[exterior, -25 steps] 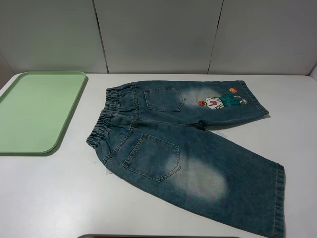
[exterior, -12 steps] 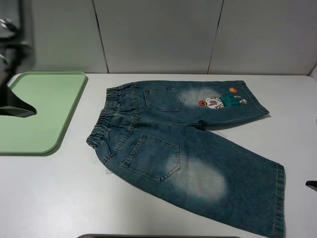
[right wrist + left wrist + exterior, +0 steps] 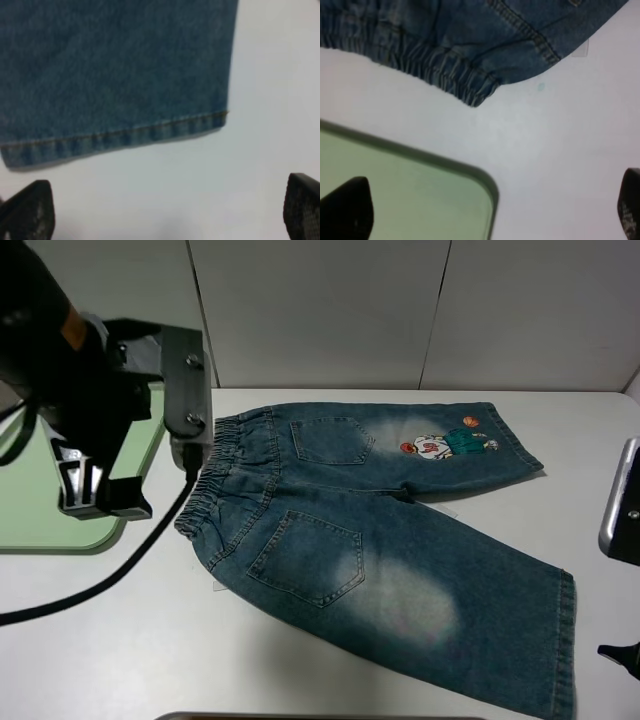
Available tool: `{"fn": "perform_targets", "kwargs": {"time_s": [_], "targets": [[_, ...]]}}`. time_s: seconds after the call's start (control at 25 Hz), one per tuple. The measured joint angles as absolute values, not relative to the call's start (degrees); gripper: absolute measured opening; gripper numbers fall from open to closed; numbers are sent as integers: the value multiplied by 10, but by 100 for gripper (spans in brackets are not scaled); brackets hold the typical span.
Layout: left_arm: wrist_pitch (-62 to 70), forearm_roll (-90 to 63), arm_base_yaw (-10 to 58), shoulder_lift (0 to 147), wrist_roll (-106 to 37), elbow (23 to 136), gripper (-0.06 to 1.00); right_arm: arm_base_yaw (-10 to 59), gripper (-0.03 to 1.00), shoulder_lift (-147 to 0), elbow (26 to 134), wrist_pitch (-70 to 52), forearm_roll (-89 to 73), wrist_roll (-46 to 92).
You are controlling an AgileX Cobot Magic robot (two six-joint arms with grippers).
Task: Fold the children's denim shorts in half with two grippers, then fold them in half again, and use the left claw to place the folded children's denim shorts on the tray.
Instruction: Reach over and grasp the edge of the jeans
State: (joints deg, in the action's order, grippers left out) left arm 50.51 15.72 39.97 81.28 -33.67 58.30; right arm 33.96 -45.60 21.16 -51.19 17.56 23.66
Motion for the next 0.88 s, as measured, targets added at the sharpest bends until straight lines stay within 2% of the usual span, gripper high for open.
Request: {"fn": "perform_targets", "kwargs": {"time_s": [0.52, 0.88], "targets": [[239, 157, 400, 847, -395, 415, 98, 340, 69, -470, 180, -457, 179, 216], [172, 162, 400, 885, -398, 402, 98, 340, 69, -569, 180, -441, 279, 190]]}}
